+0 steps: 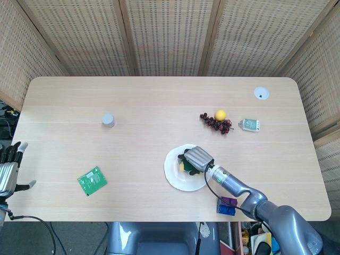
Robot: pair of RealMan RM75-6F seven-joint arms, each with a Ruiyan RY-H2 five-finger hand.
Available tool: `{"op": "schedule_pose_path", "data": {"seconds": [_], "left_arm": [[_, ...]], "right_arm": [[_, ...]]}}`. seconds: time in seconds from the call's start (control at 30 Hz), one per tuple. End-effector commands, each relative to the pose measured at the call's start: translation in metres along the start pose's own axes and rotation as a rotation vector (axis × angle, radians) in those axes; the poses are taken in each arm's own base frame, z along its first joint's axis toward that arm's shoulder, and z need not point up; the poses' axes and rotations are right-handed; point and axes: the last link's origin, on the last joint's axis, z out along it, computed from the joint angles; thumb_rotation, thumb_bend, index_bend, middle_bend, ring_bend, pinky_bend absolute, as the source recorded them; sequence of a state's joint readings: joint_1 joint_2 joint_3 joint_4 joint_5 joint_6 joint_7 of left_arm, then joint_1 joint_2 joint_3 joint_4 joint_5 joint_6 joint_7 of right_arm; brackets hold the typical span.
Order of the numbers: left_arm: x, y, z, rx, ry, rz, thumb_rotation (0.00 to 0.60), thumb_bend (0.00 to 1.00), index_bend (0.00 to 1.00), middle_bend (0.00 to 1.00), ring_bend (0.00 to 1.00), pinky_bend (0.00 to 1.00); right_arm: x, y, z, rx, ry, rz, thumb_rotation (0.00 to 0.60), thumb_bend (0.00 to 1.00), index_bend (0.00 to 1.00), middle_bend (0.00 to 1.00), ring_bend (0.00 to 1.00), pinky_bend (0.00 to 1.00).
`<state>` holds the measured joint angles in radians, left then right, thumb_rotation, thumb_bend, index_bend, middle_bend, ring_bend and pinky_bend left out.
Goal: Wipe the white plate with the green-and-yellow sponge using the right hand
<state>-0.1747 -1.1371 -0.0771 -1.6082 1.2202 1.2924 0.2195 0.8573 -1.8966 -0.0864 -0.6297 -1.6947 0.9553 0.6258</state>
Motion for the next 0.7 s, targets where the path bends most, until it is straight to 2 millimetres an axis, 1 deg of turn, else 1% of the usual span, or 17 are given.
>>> {"op": "schedule_pose_path", "data": {"seconds": [0.03, 0.2, 0.33, 0.47, 0.6, 0.7], "left_arm": [[0.0, 0.0, 0.0, 0.0, 0.001, 0.0, 0.6, 0.0, 0.0, 0.0, 0.0, 0.0], [-0.001, 0.001, 0.0, -0.002, -0.004, 0.0, 0.6, 0.0, 0.0, 0.0, 0.0, 0.0], [0.0, 0.0, 0.0, 0.0, -0.003, -0.003, 0.6, 0.0, 0.0, 0.0, 0.0, 0.0], [0.0, 0.0, 0.0, -0.002, -0.006, -0.003, 0.6, 0.0, 0.0, 0.0, 0.0, 0.0], [-0.002, 0.001, 0.001, -0.007, -0.018, 0.001, 0.6, 0.0, 0.0, 0.0, 0.0, 0.0], [-0.003, 0.002, 0.001, -0.009, -0.021, 0.003, 0.6, 0.0, 0.0, 0.0, 0.0, 0.0]], "right_arm": [[-0.001, 0.001, -0.002, 0.005, -0.001, 0.001, 0.6, 0.38, 0.48, 0.56, 0.39, 0.59], [0.002, 0.001, -0.003, 0.016, 0.017, 0.003, 0.6, 0.38, 0.48, 0.56, 0.39, 0.59], [0.014, 0.0, -0.006, 0.049, 0.051, -0.006, 0.6, 0.39, 0.49, 0.56, 0.39, 0.59], [0.024, -0.006, -0.016, 0.087, 0.074, 0.009, 0.6, 0.39, 0.49, 0.56, 0.39, 0.59], [0.021, -0.008, -0.026, 0.091, 0.056, 0.019, 0.6, 0.39, 0.49, 0.57, 0.39, 0.59], [0.018, -0.008, -0.029, 0.078, 0.041, 0.024, 0.6, 0.39, 0.49, 0.57, 0.39, 0.59]]}}
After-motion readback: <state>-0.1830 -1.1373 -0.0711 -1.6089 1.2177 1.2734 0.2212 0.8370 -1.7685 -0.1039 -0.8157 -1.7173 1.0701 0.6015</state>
